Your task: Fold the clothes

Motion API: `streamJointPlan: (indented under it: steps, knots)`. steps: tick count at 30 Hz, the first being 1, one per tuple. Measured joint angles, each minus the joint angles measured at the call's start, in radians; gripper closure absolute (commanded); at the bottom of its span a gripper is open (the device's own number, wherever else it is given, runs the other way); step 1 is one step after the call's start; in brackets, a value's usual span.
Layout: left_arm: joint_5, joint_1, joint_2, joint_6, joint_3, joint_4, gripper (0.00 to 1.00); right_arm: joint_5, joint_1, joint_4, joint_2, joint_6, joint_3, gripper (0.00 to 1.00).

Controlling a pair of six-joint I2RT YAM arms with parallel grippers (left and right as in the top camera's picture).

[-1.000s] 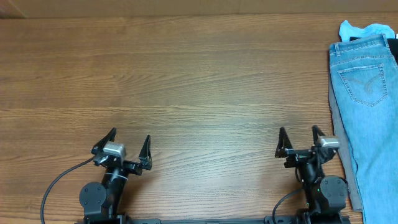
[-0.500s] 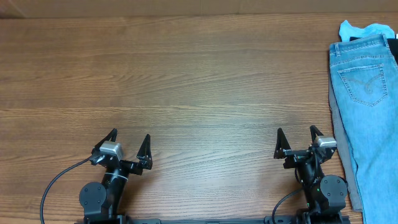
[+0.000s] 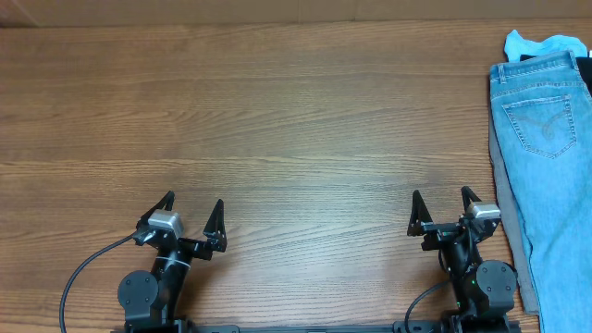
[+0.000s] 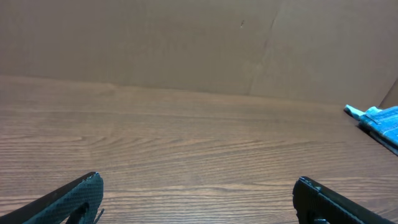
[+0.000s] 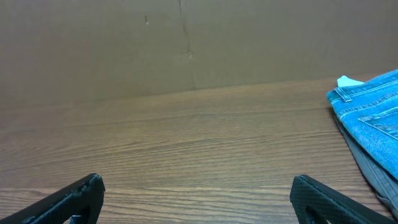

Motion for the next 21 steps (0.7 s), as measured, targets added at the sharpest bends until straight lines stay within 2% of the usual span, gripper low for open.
streamJointPlan:
  steps: [17, 21]
  knots:
    - [0.000, 0.000, 0.000, 0.000, 0.000, 0.000, 0.00, 0.000, 0.000, 0.001, 0.000, 0.000, 0.000, 0.00]
    - [0.000, 0.000, 0.000, 0.000, 0.000, 0.000, 0.00, -0.135, 0.000, 0.013, 0.000, 0.134, 0.000, 0.00]
